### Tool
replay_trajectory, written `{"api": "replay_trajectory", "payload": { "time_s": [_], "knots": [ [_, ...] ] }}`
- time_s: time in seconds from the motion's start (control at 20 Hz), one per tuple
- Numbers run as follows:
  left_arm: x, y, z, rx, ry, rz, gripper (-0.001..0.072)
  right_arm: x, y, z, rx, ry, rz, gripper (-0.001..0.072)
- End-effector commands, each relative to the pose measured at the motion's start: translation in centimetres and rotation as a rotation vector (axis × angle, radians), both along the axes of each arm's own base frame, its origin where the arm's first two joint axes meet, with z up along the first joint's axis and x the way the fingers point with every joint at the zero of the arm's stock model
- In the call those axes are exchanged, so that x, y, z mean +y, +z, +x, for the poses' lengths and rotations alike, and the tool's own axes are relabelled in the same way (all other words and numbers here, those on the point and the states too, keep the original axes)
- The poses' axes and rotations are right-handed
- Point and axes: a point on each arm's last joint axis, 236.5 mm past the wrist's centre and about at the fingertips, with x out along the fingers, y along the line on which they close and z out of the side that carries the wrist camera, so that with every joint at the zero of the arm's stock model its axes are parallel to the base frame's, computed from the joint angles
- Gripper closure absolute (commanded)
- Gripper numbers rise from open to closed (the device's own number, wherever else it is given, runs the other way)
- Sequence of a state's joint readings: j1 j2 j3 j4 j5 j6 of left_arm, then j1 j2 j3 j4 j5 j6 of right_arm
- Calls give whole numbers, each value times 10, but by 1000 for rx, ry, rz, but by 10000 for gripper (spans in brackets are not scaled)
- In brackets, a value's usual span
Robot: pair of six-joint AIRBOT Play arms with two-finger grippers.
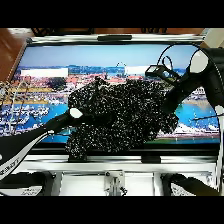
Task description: Fold the shirts.
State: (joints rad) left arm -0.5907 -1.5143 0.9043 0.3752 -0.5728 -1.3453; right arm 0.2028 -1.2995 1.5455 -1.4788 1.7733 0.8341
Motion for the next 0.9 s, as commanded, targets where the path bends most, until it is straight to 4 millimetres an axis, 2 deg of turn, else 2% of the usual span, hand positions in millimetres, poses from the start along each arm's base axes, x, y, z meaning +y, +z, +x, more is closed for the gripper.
{"api": "replay_trajectory", "payload": {
  "time_s": [0.0, 0.05, 0.1, 0.15, 0.2, 0.3, 0.5, 0.6, 0.7, 0.75, 0.85],
  "knots": [
    [-21, -1, 4, 1, 13, -49, 430, 1, 0, -1, 3, 0, 5, 653],
    [-26, 1, 7, -6, 9, -56, 495, 1, 0, -2, 8, -1, 3, 653],
    [-30, 6, 10, -18, 7, -64, 637, 0, 0, -4, 15, -1, 1, 653],
    [-30, 14, 17, -43, 7, -73, 656, 0, 0, -6, 22, -1, -2, 653],
    [-28, 24, 25, -77, 6, -79, 657, -1, 0, -7, 30, 1, -3, 653],
    [-10, 38, 43, -121, 32, -79, 658, 2, 3, -8, 18, 3, 12, 653],
    [61, 56, 65, -152, 24, 5, 658, 12, 31, -1, -126, 6, 79, 653],
    [87, 74, 74, -187, 47, 15, 659, 31, 48, -13, -145, 35, 170, 653],
    [110, 100, 86, -243, 99, 6, 658, 50, 65, -34, -131, 74, 268, 653],
    [122, 114, 91, -270, 127, 1, 658, 55, 71, -43, -126, 82, 294, 653],
    [141, 133, 95, -303, 161, -8, 659, 48, 77, -54, -124, 62, 278, 653]
  ]
}}
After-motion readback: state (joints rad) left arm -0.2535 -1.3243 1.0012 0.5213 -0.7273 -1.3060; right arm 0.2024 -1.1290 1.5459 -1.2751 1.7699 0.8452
